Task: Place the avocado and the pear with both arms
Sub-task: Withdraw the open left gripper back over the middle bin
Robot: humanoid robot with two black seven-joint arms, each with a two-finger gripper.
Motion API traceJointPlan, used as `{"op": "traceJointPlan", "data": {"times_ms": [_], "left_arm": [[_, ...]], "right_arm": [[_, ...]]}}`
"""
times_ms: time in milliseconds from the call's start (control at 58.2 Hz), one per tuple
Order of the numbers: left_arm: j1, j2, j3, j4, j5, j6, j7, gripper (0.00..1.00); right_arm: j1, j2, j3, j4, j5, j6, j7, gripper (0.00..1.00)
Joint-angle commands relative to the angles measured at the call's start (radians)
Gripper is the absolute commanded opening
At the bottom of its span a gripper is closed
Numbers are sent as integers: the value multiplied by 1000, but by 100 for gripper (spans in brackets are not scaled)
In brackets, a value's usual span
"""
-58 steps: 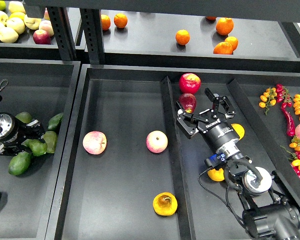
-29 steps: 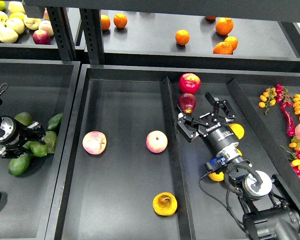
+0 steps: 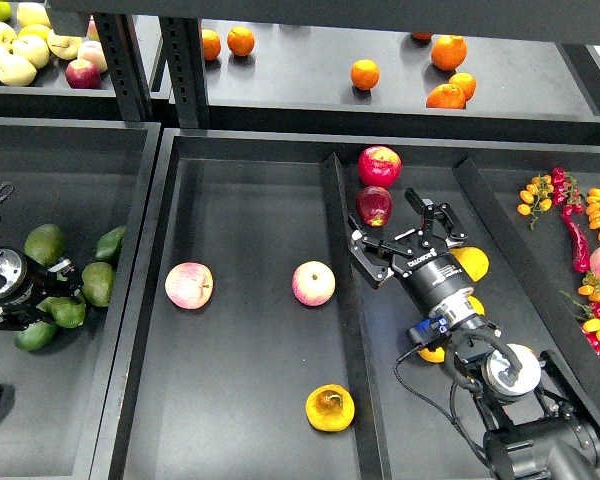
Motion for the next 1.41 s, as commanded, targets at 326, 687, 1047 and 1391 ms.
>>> {"op": "traceJointPlan", "data": {"times_ms": [326,687,1047,1391], "left_arm": [[-9,-3,-21,-9,0,0,0,92],[5,22,-403,-18,-14,0,0,98],[109,0,-782,-180,-136,0,0,99],[243,-133,-1103,-257,-308,0,0,99]], "right_arm": [[-20,0,1,-5,-2,49,-1,100],[-52,0,0,-6,0,58,-1,100],[-63,0,14,-12,0,81,-1,100],[-64,0,18,-5,1,98,-1,100]]}}
